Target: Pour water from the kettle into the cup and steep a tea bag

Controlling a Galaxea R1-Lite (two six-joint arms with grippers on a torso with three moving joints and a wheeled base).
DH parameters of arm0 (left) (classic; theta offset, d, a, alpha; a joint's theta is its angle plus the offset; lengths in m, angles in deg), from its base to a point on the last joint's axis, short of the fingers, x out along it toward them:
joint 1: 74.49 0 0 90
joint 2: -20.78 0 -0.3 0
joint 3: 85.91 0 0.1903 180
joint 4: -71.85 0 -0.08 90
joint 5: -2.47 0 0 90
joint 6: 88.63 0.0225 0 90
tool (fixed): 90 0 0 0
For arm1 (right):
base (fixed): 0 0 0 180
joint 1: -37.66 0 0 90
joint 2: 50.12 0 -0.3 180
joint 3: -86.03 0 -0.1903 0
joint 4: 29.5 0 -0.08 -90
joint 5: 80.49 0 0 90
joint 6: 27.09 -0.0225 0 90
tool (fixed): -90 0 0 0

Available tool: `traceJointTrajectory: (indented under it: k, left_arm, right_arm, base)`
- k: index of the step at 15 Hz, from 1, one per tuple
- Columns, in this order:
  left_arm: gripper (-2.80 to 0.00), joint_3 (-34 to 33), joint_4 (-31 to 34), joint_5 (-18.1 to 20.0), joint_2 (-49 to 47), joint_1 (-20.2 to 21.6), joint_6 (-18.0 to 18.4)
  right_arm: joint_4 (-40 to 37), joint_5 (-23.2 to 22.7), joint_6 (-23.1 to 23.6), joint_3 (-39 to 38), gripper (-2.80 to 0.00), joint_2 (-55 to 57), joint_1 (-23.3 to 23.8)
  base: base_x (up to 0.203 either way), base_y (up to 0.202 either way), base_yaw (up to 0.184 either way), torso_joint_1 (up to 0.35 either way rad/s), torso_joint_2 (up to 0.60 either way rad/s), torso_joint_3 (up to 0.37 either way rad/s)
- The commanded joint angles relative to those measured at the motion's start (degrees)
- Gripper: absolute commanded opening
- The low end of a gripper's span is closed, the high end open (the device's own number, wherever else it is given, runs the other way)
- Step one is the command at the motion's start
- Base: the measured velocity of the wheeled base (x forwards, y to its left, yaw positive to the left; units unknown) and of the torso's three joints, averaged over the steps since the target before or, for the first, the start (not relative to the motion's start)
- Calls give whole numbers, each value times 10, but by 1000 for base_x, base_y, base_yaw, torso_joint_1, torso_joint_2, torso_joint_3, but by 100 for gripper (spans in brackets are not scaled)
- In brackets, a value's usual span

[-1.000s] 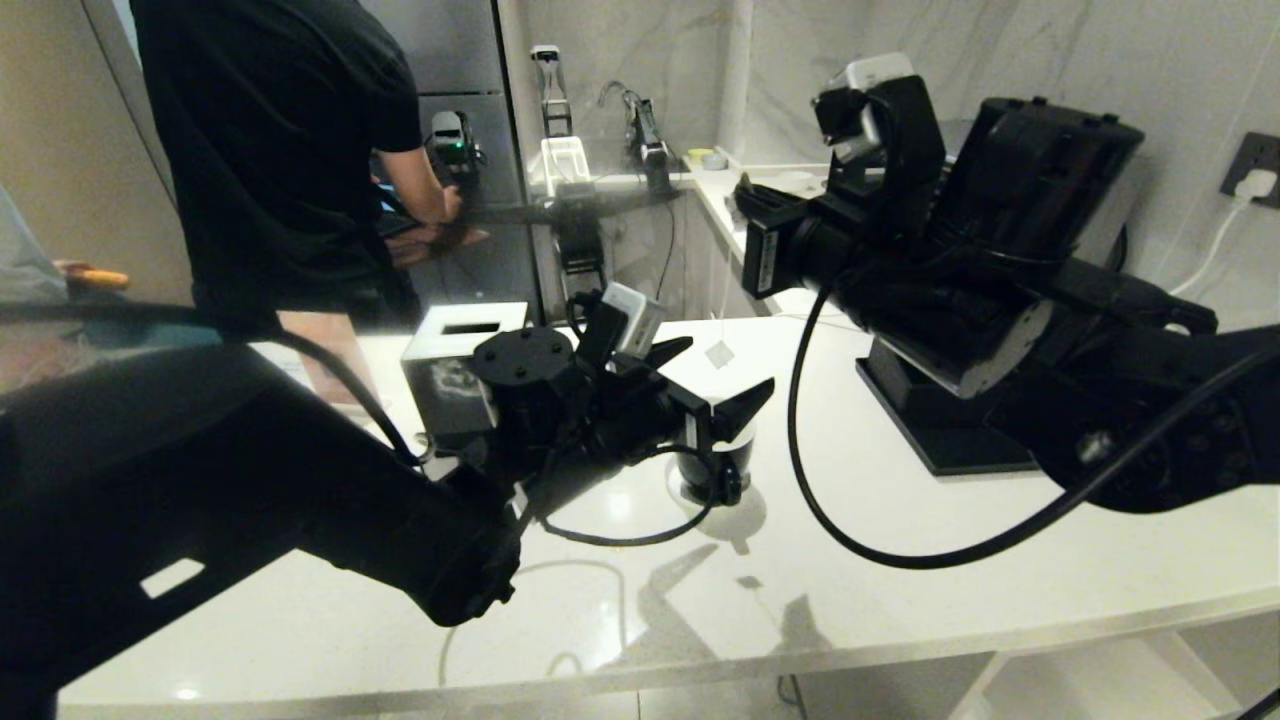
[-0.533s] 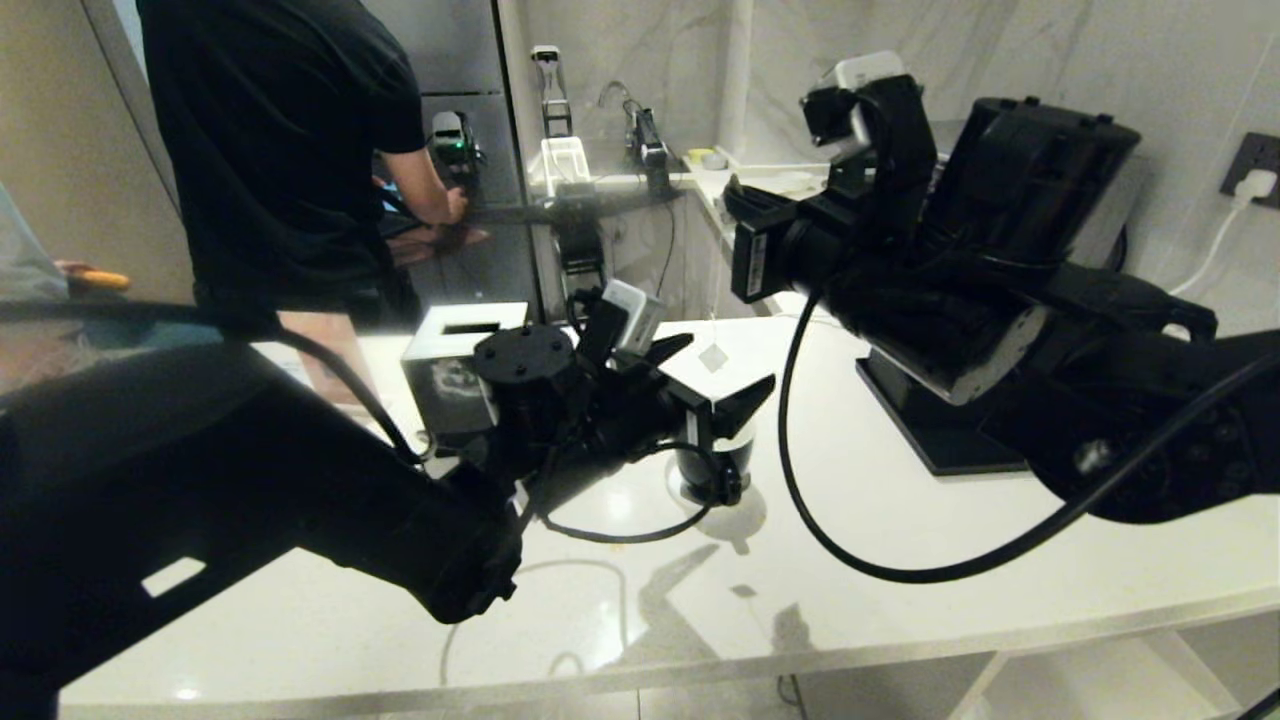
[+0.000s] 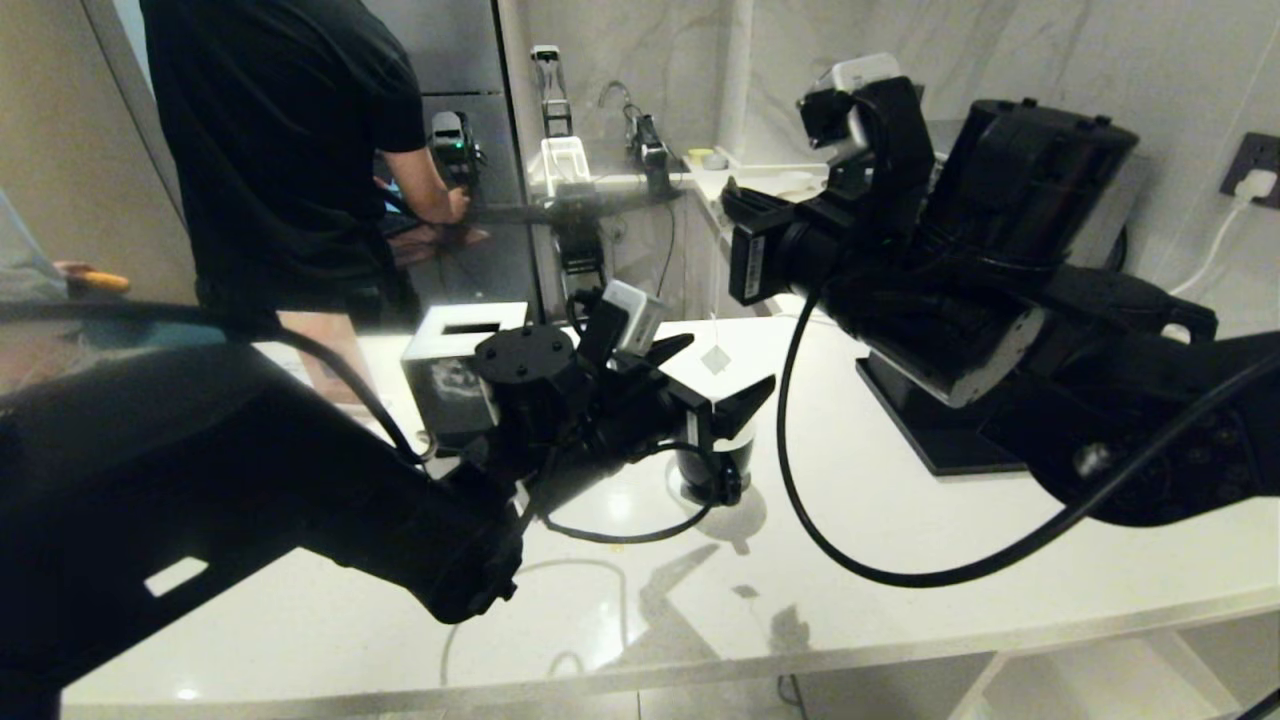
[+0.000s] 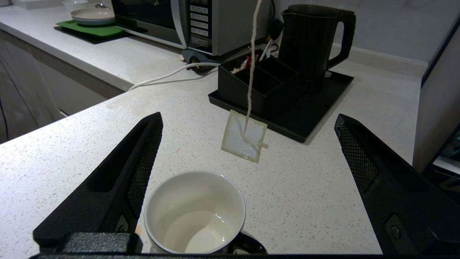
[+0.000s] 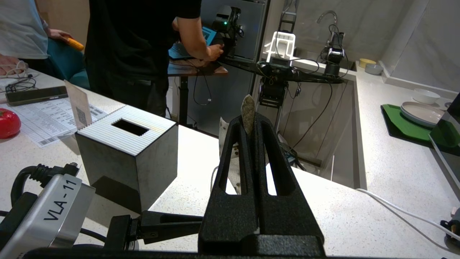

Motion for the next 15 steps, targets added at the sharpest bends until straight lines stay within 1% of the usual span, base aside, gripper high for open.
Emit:
traceJointTrajectory:
  k: [1, 15]
  left_arm:
    - [0, 0, -4, 1, -1, -1, 0]
    - [0, -2, -4, 1, -2, 0, 0]
  right_arm:
    - [2, 1, 1, 0, -280, 1, 0]
    - [2, 0, 1, 2, -280, 0, 0]
  base:
    - [0, 0, 0, 0, 0, 0]
    - [0, 0, 0, 0, 0, 0]
